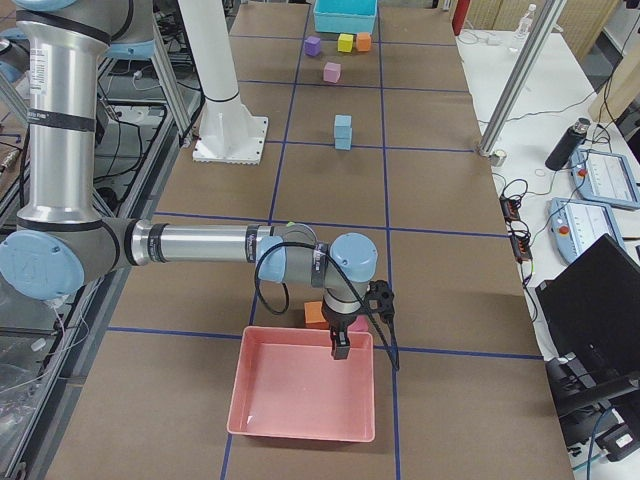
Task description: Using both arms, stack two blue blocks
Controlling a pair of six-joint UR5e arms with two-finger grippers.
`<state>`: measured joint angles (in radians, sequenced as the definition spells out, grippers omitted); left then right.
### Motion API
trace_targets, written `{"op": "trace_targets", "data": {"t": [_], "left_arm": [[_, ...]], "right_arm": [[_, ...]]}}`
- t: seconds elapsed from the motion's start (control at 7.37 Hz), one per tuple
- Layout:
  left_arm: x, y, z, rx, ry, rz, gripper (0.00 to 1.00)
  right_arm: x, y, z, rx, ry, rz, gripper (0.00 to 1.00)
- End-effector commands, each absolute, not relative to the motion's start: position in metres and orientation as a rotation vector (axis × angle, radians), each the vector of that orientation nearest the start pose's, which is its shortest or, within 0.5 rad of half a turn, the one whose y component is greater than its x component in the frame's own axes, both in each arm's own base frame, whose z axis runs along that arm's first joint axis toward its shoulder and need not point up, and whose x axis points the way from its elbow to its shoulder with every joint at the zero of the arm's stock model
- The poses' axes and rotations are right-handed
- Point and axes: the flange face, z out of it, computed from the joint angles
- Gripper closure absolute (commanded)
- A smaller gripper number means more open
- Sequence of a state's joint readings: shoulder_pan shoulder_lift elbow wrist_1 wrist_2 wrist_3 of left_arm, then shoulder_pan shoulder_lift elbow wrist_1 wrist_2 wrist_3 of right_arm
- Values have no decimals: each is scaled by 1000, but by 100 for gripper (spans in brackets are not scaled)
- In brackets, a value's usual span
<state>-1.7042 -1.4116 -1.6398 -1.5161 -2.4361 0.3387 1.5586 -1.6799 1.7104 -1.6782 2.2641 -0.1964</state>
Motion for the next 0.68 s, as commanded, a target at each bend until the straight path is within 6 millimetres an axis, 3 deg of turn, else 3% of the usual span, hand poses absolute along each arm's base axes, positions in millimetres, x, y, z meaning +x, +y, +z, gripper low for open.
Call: {"op": "trace_targets", "data": {"t": [0.0, 0.54], "left_arm": [[-112, -401, 698, 66, 871, 128, 2], [-114, -402, 697, 66, 843, 134, 2]], "right_arm": [[64, -439, 658, -12, -698, -172, 0], [65, -439, 658, -11, -698, -172, 0]]}}
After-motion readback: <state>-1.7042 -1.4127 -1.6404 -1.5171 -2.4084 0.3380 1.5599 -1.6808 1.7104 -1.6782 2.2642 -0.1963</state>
